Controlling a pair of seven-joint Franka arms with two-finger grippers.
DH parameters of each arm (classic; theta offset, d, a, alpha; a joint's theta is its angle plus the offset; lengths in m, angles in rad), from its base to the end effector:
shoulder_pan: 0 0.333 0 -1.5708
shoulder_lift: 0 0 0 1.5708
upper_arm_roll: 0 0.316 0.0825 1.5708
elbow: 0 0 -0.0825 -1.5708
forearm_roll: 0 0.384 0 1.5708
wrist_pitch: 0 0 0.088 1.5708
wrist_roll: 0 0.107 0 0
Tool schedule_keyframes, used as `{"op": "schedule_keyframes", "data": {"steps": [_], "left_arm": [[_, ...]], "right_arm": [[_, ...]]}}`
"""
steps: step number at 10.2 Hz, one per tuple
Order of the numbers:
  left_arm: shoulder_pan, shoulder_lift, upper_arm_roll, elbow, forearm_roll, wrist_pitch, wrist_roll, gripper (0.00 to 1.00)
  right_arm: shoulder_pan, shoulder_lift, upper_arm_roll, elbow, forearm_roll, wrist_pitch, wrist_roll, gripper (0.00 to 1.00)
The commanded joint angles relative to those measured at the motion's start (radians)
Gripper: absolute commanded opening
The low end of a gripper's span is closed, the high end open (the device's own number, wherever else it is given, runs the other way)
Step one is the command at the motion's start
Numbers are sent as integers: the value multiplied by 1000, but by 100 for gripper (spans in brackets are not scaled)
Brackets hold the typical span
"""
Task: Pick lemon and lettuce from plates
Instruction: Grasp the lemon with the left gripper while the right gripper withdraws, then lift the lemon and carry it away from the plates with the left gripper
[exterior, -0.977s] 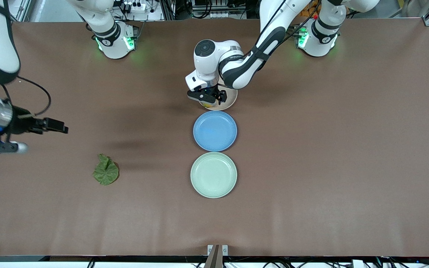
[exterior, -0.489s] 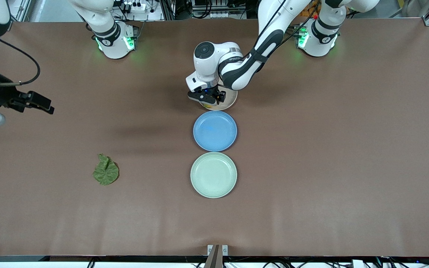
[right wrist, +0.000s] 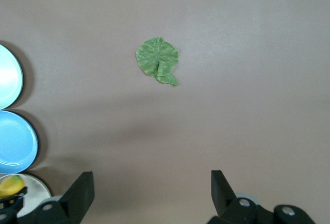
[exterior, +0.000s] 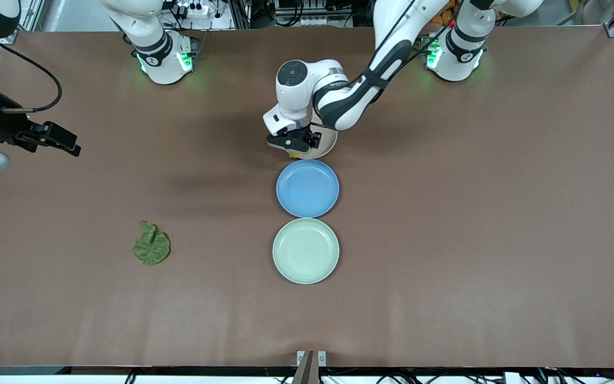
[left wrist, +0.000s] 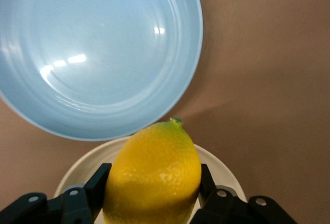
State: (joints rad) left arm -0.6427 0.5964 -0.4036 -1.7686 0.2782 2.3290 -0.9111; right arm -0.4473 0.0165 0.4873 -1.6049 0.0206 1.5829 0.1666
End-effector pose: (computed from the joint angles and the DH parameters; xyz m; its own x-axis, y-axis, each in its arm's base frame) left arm 0.3557 -0.5586 0.2487 0.9663 -0.2576 0.0018 -0.2575 -0.9658 0.0304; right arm 0.5582 0.0224 0.6014 0.9912 -0.1263 -0.0408 -0.1272 -0.9916 -0.0218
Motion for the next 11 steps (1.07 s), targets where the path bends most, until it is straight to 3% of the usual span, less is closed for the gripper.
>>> {"op": "schedule_keyframes", "data": {"steps": [1,4,7,9,11], "left_arm": [[107,-174,-26,-18,-114,-164,136,0],[355,-216,-21,-15,-169,-212,482,0],[604,-36,-6,156,-154,-211,800,0],[650,69,58,259,-136,-211,883,0],[630,133,167,278,8,-186,890,0]], "right_arm": [[2,-9,-1,8,-8,-17,19,100],[62,-27,-61,8,-4,-6,17,100],[204,-29,-249,10,4,14,7,100],[234,-32,-282,10,4,14,4,100],[243,-26,-280,48,2,12,5,100]]}}
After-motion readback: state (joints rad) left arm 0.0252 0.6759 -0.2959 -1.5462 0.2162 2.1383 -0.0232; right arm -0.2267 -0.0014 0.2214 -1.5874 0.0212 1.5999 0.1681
